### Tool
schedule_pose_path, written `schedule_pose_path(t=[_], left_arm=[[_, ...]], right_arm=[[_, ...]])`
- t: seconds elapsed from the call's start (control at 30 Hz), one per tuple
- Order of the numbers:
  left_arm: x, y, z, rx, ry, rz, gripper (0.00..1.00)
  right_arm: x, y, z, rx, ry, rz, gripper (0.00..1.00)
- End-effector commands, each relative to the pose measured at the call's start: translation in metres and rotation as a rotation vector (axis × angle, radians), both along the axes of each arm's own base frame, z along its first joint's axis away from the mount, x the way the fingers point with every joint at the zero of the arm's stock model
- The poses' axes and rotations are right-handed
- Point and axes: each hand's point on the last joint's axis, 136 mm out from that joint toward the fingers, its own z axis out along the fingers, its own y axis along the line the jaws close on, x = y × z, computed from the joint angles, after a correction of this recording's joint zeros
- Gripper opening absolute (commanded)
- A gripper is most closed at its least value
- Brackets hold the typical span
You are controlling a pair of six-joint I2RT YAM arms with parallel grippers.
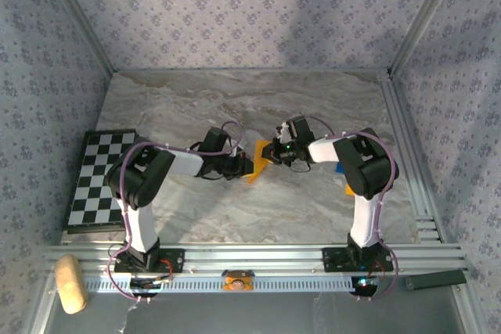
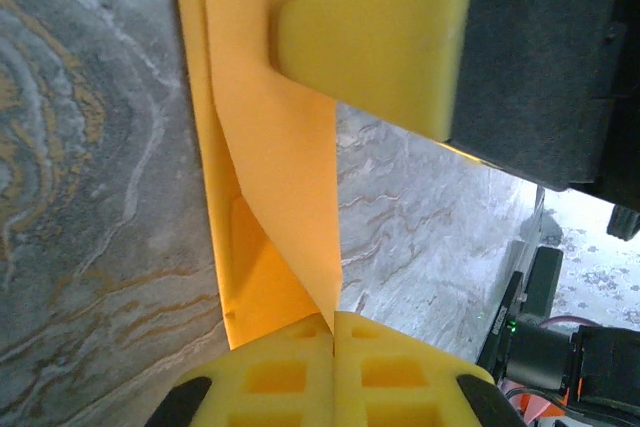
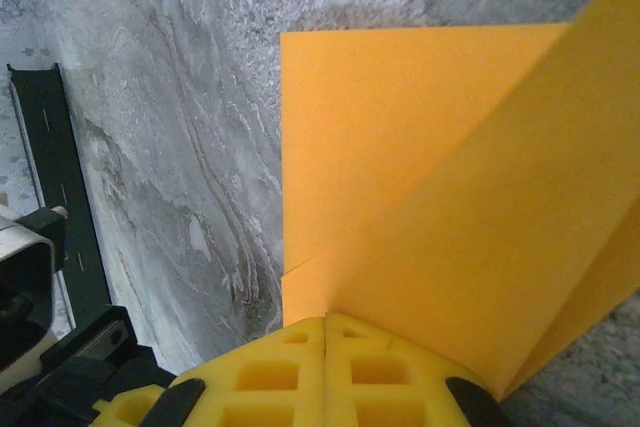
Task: Fold a paper plane with a square sheet of paper (pick it up from the middle)
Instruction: Fold the wing for the fifth time at the center of the table.
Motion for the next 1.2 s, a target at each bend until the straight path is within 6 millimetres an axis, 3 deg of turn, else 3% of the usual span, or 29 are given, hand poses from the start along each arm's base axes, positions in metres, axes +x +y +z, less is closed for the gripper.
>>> schedule_pose_path(t=[0.0,0.17,0.33,0.7,0.87,0.97,1.17], left_arm=[[-0.02,0.002,-0.011,-0.014,0.064,-0.067,0.0],[-0.028,0.007,-0.024,0.028,0.105,-0.076,0.0],[-0.034,0.007,-0.024,0.028,0.119,-0.086,0.01],[-0.028,0.0,-0.005,-0.012,0.089,-0.077,0.05],[-0.03,0.001,-0.004,-0.015,0.096,-0.07,0.05],[-0.033,0.002,-0.003,-0.018,0.097,-0.076,0.11],[-0.036,0.004,0.001,-0.019,0.085,-0.076,0.09]], right_arm=[[-0.019,-0.021,-0.041,-0.133,0.111,-0.029,0.04],[-0.019,-0.022,-0.042,-0.142,0.118,-0.03,0.04],[-0.02,-0.023,-0.043,-0.153,0.123,-0.031,0.04],[-0.021,-0.024,-0.044,-0.162,0.126,-0.031,0.04],[-0.023,-0.026,-0.046,-0.173,0.132,-0.033,0.03],[-0.023,-0.027,-0.047,-0.177,0.131,-0.035,0.03],[-0.024,-0.027,-0.046,-0.179,0.132,-0.035,0.03]])
